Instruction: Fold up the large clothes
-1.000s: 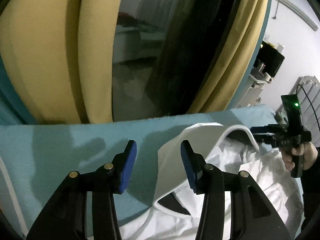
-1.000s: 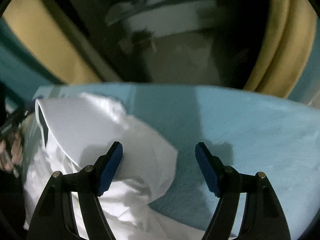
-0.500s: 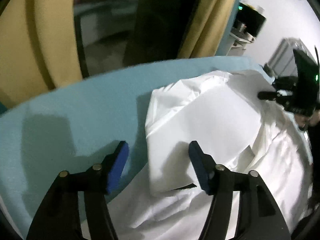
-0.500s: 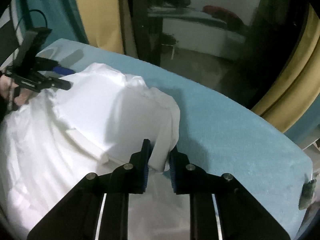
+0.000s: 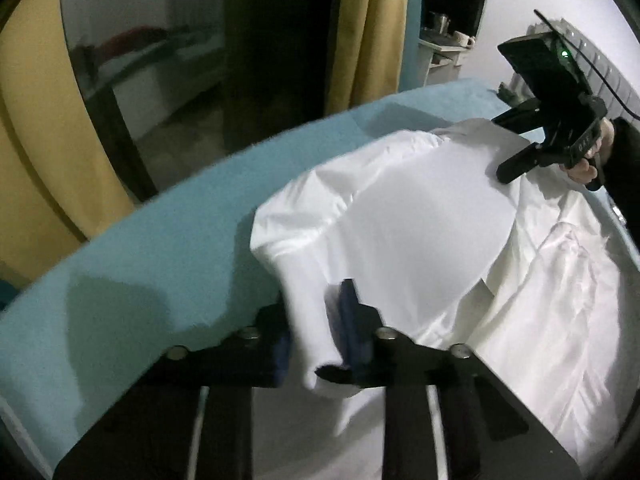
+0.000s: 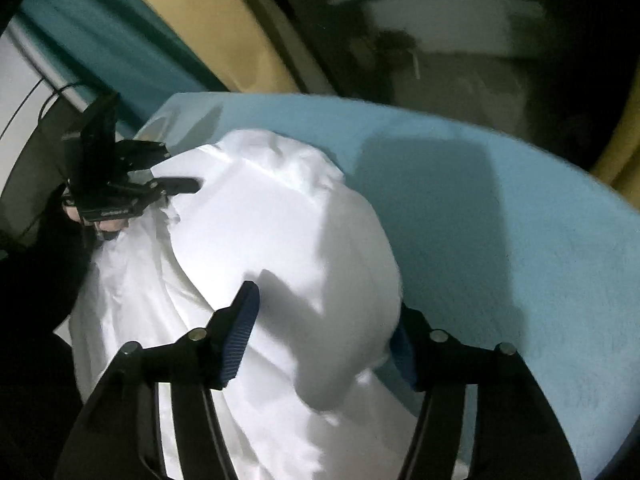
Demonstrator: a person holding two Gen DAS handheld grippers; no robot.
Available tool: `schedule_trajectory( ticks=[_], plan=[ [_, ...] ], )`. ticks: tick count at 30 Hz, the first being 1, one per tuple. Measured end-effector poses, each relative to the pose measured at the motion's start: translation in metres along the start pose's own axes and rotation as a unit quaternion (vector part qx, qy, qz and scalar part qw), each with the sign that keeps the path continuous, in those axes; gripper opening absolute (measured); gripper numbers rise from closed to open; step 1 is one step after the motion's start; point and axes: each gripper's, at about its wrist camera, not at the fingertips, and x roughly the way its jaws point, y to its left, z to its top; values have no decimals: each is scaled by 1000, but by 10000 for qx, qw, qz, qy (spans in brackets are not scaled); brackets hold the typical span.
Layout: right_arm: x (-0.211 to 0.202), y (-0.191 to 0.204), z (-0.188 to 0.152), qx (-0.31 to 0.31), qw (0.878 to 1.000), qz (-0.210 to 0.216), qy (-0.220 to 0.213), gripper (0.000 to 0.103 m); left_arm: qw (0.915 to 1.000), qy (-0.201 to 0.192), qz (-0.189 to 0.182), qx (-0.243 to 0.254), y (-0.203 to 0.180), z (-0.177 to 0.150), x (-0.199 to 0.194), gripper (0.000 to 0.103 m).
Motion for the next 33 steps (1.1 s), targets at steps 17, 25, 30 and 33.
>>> schedule_trajectory(
  ticks=[17, 25, 30, 33],
  plan=[
    [45, 157, -67, -3559, 8181, -4420, -937, 19, 9687, -1016, 1710, 1484, -69, -14, -35, 17],
    [16, 173, -97, -3067, 8678, -3795, -940, 20, 9753, -1035, 1375, 1386, -78, -33, -70, 17],
    [5, 182, -127, -2963, 8701, -3824, -940, 20, 9788, -1100, 1268, 1170, -85, -51, -83, 17],
    [4, 186, -136, -2994, 8574, -4064, -1003, 19, 9790, -1099, 1254, 1175, -89, -58, -87, 17]
  ],
)
